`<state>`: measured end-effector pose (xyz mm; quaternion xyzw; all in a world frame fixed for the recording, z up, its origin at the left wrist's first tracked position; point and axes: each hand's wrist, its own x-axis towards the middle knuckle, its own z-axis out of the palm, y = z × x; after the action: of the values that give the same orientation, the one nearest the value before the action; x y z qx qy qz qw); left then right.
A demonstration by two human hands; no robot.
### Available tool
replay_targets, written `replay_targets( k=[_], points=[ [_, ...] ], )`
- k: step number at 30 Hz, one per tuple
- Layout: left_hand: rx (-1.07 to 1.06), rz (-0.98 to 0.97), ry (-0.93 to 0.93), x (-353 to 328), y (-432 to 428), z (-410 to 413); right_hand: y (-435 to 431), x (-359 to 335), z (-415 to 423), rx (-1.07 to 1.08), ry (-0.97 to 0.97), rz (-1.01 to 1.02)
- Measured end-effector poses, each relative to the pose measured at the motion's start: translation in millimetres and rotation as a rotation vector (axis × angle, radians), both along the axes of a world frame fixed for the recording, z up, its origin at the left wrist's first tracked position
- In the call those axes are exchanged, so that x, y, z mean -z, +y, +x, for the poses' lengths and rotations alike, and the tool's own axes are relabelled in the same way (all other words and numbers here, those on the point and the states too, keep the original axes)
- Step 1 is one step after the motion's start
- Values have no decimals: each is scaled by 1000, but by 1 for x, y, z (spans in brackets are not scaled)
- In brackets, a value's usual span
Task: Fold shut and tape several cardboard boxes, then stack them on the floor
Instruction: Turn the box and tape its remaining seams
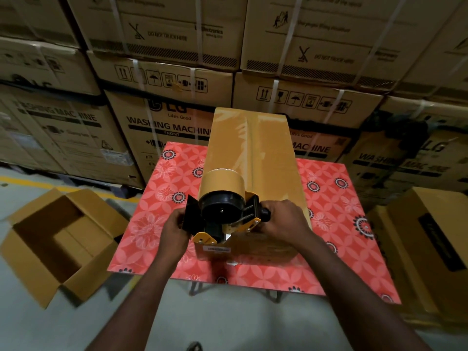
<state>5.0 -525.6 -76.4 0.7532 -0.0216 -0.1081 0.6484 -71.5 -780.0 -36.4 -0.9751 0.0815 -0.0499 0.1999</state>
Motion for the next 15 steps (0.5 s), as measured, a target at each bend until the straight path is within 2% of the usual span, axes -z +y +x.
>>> replay_targets(
  k=[6,11,15],
  points=[
    [-38,15,-62,5,1,1,0,-1,-4,-30,-42,-40],
    [-47,17,-64,15,6,8,-30,-3,-23,-31,-91,-169],
    [-47,78,-95,20,5,8,-77,3,-55,-13,-151,-104]
  ],
)
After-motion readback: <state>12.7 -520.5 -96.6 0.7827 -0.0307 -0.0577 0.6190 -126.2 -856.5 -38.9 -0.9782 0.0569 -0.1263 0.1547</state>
